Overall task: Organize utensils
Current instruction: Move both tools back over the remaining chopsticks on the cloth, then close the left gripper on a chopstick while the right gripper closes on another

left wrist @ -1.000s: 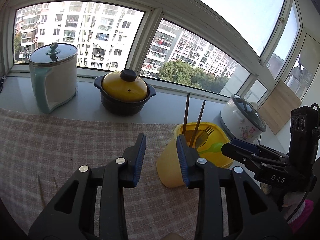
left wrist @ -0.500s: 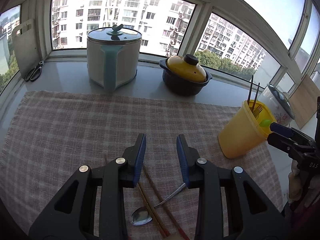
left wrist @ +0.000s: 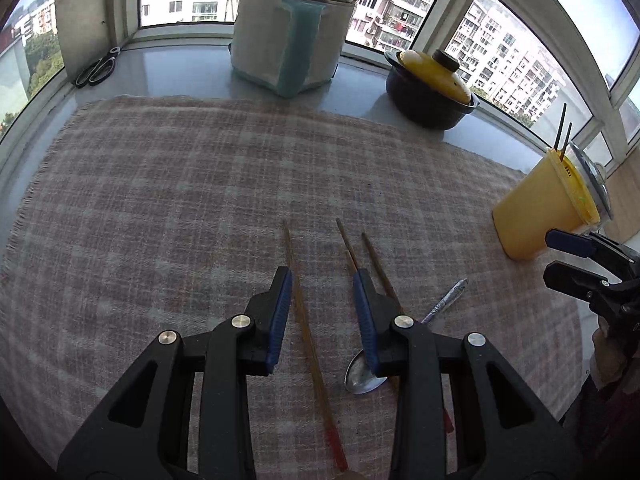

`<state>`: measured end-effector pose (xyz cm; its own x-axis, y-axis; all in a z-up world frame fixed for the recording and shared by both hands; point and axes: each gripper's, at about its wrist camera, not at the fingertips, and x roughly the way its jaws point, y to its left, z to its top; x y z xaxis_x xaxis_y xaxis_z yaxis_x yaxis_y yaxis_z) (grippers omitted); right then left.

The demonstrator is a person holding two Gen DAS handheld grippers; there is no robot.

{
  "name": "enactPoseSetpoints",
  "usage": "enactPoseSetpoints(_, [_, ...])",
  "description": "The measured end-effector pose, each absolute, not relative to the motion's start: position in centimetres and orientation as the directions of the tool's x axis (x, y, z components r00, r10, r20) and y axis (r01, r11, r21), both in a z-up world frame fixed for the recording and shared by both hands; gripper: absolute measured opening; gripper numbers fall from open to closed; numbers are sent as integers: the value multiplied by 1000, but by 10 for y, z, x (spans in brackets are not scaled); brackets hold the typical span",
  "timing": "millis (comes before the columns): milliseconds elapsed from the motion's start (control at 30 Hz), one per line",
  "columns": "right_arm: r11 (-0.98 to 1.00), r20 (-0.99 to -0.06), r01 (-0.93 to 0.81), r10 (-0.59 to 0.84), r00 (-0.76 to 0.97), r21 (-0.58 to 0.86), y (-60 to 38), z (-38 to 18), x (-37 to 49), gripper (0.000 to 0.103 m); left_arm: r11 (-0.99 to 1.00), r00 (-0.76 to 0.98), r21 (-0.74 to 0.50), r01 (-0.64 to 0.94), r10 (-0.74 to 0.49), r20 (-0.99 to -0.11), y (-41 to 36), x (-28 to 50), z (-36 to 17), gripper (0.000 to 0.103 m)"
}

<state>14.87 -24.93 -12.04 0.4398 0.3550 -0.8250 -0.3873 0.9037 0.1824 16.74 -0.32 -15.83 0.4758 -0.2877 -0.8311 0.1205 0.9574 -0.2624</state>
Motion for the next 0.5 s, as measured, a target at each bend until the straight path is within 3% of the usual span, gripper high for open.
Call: enactPoseSetpoints(500, [873, -895, -412, 379, 235, 262, -202, -166, 163, 48, 955, 389, -269, 125, -297, -872, -8, 164, -196, 31])
